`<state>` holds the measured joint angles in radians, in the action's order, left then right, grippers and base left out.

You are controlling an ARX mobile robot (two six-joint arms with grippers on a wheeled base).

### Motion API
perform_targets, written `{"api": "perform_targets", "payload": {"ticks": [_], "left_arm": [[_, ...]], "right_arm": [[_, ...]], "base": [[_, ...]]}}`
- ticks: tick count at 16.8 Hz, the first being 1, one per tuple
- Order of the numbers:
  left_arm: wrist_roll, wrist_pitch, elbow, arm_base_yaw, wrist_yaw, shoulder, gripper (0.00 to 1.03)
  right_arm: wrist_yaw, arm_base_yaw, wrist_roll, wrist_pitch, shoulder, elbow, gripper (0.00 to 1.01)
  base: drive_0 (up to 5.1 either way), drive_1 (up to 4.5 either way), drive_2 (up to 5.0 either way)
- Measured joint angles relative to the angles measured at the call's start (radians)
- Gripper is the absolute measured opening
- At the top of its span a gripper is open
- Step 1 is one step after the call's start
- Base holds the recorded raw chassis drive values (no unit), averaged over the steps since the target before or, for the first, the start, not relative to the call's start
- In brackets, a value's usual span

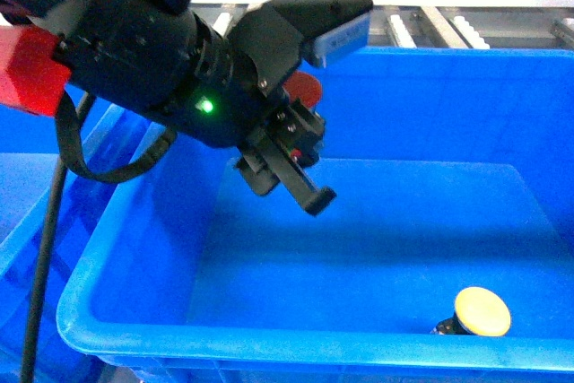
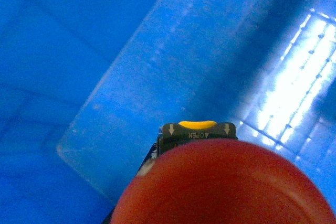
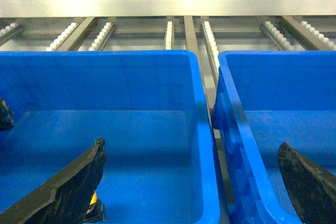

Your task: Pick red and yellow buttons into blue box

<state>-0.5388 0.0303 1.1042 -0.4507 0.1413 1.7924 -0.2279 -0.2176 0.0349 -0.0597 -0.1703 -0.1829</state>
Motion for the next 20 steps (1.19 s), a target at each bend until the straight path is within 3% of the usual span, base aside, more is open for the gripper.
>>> {"api": "perform_targets", "payload": {"ticks": [3, 6, 9, 10, 11, 13, 16, 17, 18, 20], "left_arm": [[-0.010, 0.029, -0.002, -0.028, -0.008, 0.056, 0.28], [-0.005, -0.014, -0.027, -0.023, -0.022, 0.067, 0.60], [0.027, -0.080, -0.029, -0.017, -0.017, 0.066, 0.94], [0.035, -0.127, -0.032, -0.013, -0.018, 0.058, 1.00], [0.046, -0.148, -0.032, 0.001, -0.001, 0.037, 0.97], [0.125, -0.263, -0.043, 0.060, -0.040, -0.047, 0.98], [0.279, -0.371, -0.210, 0.231, -0.151, -0.266, 0.98], [0.342, -0.430, -0.298, 0.286, -0.187, -0.339, 0.98], [0.433, -0.458, -0.391, 0.333, -0.212, -0.443, 0.98], [0.541, -0.452, -0.554, 0.339, -0.262, -0.694, 0.98]], "right_arm": [[0.000, 0.000, 0.000, 0.000, 0.000, 0.000, 0.98], [0.000, 0.000, 0.000, 0.000, 0.000, 0.000, 0.98], [0.000, 0.000, 0.000, 0.000, 0.000, 0.000, 0.98], [0.000, 0.000, 0.000, 0.000, 0.000, 0.000, 0.98], [0.000, 0.000, 0.000, 0.000, 0.000, 0.000, 0.98], [0.000, 0.000, 0.000, 0.000, 0.000, 0.000, 0.98], [0.000, 0.000, 0.000, 0.000, 0.000, 0.000, 0.98], [0.000, 0.000, 0.000, 0.000, 0.000, 0.000, 0.98], [0.000, 0.000, 0.000, 0.000, 0.000, 0.000, 0.98], [0.000, 0.000, 0.000, 0.000, 0.000, 0.000, 0.98]], "base": [[0.0, 0.00, 0.0], [0.0, 0.00, 0.0], [0.0, 0.00, 0.0], [0.0, 0.00, 0.0], [0.0, 0.00, 0.0], [0.0, 0.00, 0.0], [0.0, 0.00, 0.0], [0.0, 0.00, 0.0], [0.0, 0.00, 0.0], [0.0, 0.00, 0.0]]}}
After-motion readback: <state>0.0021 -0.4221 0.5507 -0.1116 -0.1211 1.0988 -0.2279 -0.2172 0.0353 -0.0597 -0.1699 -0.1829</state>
